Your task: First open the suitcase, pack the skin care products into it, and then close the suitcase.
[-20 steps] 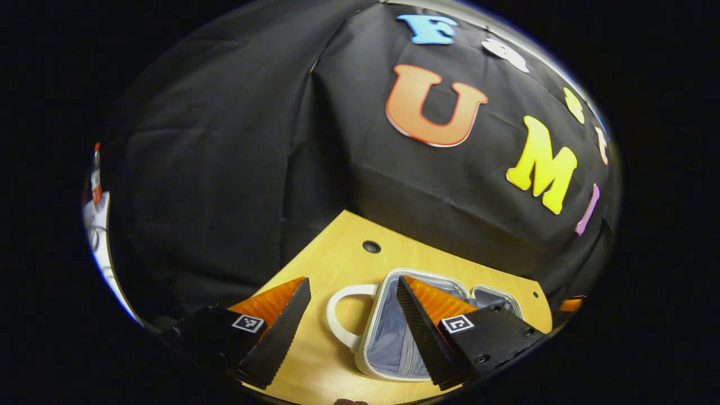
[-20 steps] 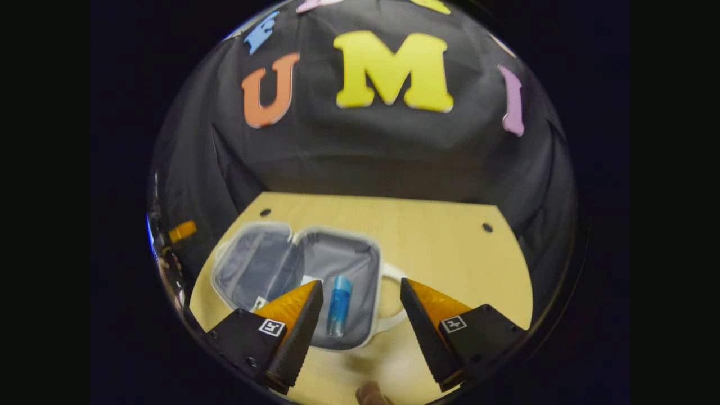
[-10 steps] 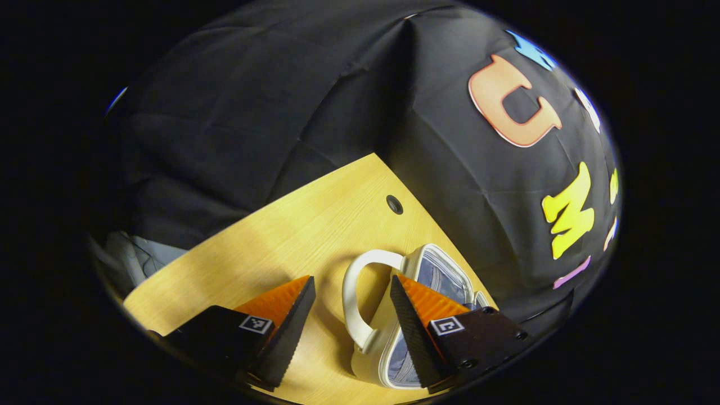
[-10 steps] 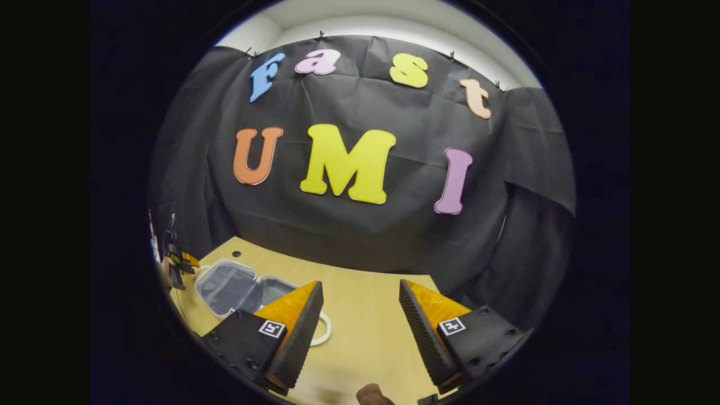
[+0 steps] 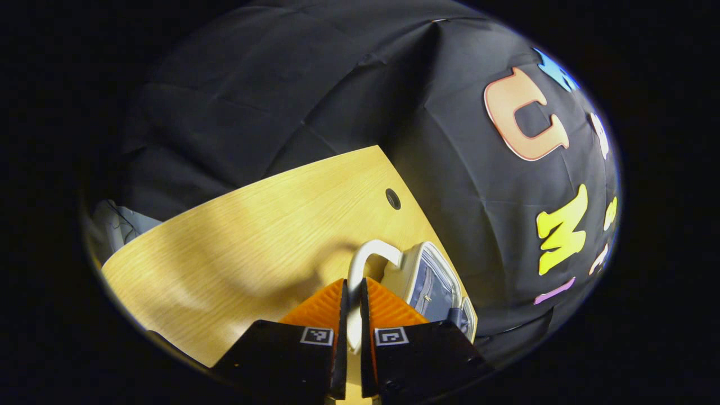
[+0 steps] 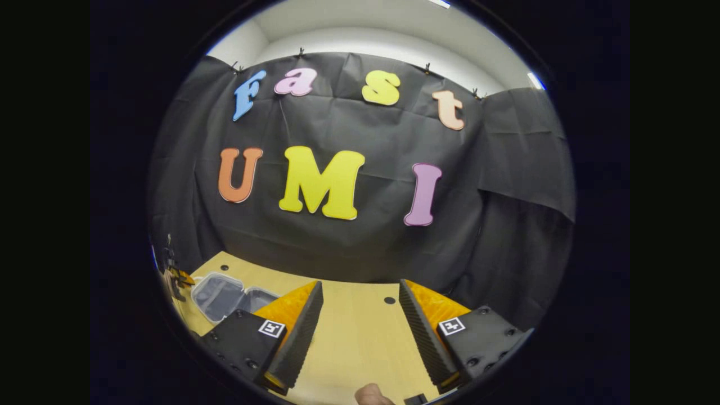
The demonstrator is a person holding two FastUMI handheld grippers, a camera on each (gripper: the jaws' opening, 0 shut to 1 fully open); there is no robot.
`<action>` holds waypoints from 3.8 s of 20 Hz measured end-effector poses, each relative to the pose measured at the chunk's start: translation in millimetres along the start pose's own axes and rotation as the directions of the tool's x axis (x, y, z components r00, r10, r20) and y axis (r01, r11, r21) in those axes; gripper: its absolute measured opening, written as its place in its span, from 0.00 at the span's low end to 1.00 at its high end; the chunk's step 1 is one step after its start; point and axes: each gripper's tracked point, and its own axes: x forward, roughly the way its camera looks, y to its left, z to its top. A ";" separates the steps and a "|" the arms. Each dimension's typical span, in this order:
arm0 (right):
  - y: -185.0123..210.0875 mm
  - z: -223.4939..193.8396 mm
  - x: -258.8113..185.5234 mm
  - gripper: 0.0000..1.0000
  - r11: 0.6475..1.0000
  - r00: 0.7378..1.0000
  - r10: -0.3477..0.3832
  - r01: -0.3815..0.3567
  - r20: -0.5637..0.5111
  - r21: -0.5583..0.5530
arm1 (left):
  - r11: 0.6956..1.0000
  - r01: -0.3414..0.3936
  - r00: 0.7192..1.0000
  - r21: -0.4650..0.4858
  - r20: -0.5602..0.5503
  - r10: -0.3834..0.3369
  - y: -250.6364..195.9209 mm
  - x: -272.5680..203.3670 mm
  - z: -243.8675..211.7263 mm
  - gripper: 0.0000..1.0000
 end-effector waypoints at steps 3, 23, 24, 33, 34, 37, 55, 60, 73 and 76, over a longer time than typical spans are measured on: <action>-9.3 -1.6 -2.8 0.80 1.000 1.000 0.010 -0.010 0.008 0.000 | 0.998 0.006 1.000 0.060 0.017 -0.007 -14.0 -8.0 0.9 0.09; -53.9 2.3 -1.8 0.81 0.988 0.987 0.151 -0.153 0.052 0.029 | 0.812 0.194 0.965 0.551 0.043 -0.260 -305.8 -104.4 -45.7 0.03; -57.0 2.0 -3.0 0.81 0.988 0.987 0.151 -0.152 0.052 0.032 | 0.801 0.213 0.962 0.560 0.022 -0.271 -316.2 -105.5 -58.8 0.03; -85.0 -20.5 -1.1 0.81 0.988 0.990 0.140 -0.139 0.002 0.068 | 0.722 0.352 0.933 0.596 -0.165 -0.319 -374.0 -96.3 -172.8 0.03; -87.8 -23.3 -1.1 0.82 0.988 0.990 0.139 -0.138 -0.006 0.074 | 0.712 0.359 0.932 0.604 -0.183 -0.314 -377.8 -90.4 -185.7 0.04; -97.3 -31.4 -0.4 0.81 0.988 0.991 0.132 -0.129 -0.027 0.085 | 0.705 0.371 0.929 0.605 -0.224 -0.296 -387.2 -73.6 -219.5 0.03; -154.2 -79.2 19.1 0.80 0.993 0.984 0.104 -0.096 -0.142 0.064 | 0.525 0.276 0.926 0.805 -0.370 0.081 -323.3 14.4 -387.8 0.00; -145.0 -84.6 29.8 0.81 0.992 0.979 0.118 -0.109 -0.165 0.064 | 0.517 0.247 0.928 0.820 -0.353 0.117 -318.6 19.1 -394.8 0.04; -58.1 -21.8 84.9 0.81 0.992 0.992 0.113 -0.109 -0.057 0.067 | 0.572 0.068 0.992 0.818 0.005 -0.125 -402.5 -94.1 -244.3 0.98; -28.3 -0.7 92.9 0.80 0.989 0.992 0.122 -0.119 -0.019 0.090 | 0.540 -0.049 0.968 0.840 0.172 -0.180 -413.3 -132.0 -187.3 0.98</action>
